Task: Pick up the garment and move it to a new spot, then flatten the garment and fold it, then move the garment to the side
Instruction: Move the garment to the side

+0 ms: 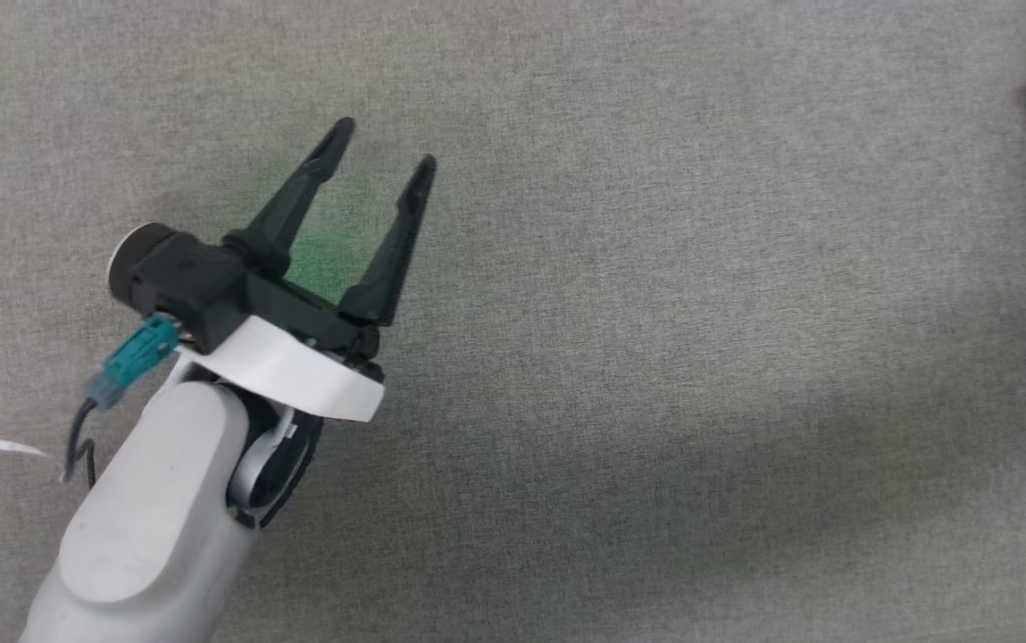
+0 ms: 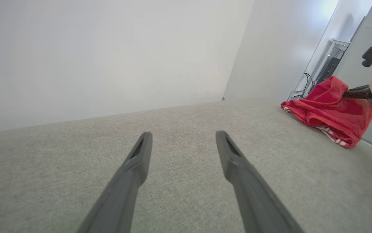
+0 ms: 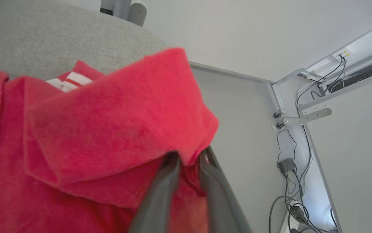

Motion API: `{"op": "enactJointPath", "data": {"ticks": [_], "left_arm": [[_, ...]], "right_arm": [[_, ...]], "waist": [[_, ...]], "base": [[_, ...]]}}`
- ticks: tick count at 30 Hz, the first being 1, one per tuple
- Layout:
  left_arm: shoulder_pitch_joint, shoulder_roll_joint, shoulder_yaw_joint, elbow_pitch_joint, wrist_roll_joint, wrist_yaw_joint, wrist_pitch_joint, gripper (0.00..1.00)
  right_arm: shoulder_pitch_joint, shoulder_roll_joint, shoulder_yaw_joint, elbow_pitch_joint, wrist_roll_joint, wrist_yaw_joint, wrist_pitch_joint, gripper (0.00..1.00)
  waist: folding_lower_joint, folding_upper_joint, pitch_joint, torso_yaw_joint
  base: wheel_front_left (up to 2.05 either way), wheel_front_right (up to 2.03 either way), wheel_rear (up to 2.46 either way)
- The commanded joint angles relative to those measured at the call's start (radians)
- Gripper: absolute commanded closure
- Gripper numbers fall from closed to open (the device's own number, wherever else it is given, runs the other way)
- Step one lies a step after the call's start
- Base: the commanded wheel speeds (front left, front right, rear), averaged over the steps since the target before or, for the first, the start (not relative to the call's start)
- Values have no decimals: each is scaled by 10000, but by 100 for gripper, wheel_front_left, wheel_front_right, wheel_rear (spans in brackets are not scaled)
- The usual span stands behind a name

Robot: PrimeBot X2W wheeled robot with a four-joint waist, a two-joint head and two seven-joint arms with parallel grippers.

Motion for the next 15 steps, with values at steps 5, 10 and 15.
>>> {"op": "enactJointPath", "data": {"ticks": [5,10,15], "left_arm": [[520,94,559,-121,-119,-30,-46,0],[955,104,1052,-222,-160,-30,-46,0],[1374,-28,1587,-233,-249,-30,-46,0]], "right_arm": [[-330,60,-160,155,-21,-7,-252,0],[-426,185,-154,175,129,-7,-527,0],[-219,727,-55,62,722,-7,-1027,0]], "waist": [[0,0,-295,-106],[0,0,-589,-113],[0,0,-951,-42]], "base": [[0,0,0],[0,0,0],[0,0,0]]}}
